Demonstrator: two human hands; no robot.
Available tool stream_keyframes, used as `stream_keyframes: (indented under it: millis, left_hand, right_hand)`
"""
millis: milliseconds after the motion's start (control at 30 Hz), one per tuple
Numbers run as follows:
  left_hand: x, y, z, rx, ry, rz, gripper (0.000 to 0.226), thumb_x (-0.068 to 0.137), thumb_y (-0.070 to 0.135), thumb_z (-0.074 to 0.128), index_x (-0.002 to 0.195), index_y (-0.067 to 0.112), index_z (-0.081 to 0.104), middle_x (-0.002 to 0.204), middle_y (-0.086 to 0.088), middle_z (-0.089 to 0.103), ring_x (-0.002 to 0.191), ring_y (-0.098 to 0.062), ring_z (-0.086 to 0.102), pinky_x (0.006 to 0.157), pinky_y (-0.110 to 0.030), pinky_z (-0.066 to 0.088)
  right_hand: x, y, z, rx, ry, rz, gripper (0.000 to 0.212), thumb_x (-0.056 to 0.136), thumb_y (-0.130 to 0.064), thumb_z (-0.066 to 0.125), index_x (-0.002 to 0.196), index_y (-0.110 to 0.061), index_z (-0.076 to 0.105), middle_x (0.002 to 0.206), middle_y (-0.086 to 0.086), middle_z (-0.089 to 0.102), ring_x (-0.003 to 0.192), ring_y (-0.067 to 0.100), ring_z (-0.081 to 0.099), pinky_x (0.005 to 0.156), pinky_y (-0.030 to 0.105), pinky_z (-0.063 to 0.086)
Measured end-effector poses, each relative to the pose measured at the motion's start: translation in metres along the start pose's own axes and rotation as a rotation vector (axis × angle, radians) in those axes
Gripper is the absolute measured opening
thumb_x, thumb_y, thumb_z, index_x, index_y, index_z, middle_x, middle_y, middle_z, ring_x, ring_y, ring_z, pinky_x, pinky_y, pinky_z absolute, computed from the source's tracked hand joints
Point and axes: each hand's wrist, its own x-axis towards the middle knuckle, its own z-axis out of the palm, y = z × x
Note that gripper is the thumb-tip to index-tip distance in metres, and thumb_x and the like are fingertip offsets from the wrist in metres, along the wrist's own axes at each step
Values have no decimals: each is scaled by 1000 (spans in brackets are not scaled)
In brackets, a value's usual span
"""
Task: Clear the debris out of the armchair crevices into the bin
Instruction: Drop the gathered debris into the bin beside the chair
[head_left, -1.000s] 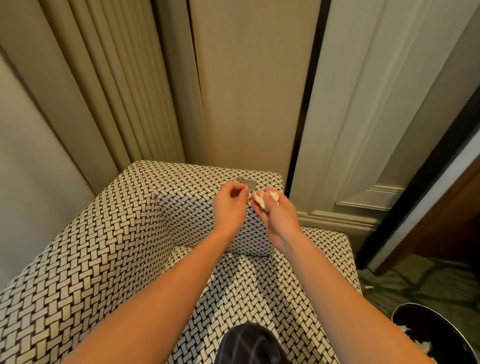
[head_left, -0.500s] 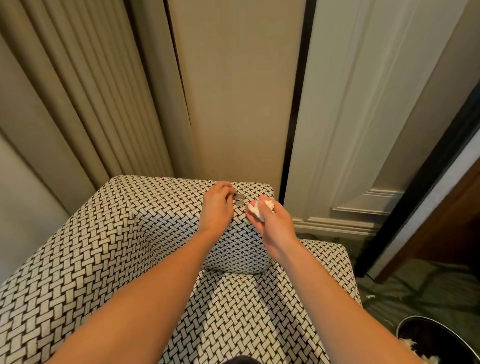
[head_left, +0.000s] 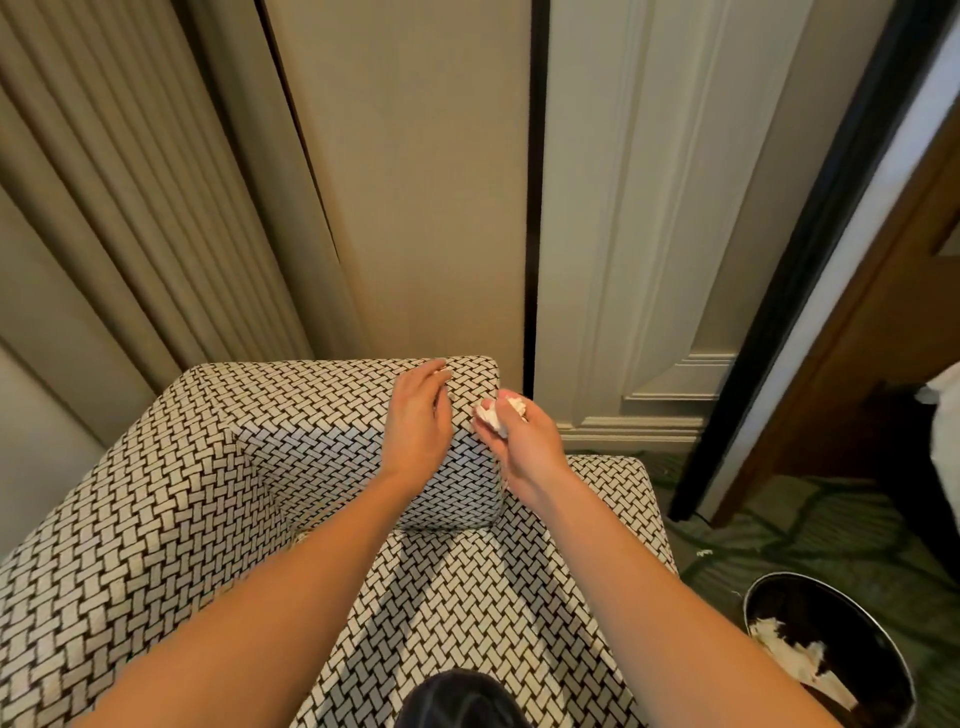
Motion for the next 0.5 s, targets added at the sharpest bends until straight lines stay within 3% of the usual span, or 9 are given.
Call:
stream_keyframes:
  millis: [200, 333, 500]
  left_hand:
    - [-40, 71, 27, -202, -93, 52, 31, 105, 13, 48, 131, 16, 64, 134, 7, 59, 129, -4, 47, 115, -27, 36]
    - [-67, 115, 64, -385, -180, -44, 32, 104, 9, 48, 129, 18, 65, 121, 7, 68, 111, -6, 62, 98, -29, 54]
    - [-111, 176, 120, -581, -320, -215, 31, 106, 8, 44, 125, 12, 68, 113, 2, 70, 99, -2, 64, 77, -5, 49]
  right_hand:
    - [-29, -10, -49, 99, -22, -13, 31, 104, -7, 51, 135, -5, 55, 123, 16, 68, 113, 24, 68, 100, 37, 55]
    - [-47, -19, -100, 142, 52, -47, 22, 104, -7, 47, 119, -9, 64, 119, 17, 70, 111, 24, 69, 87, 31, 58]
    - [-63, -30, -193, 192, 188, -64, 23, 104, -14, 51, 122, -5, 63, 121, 19, 70, 114, 28, 67, 104, 41, 51]
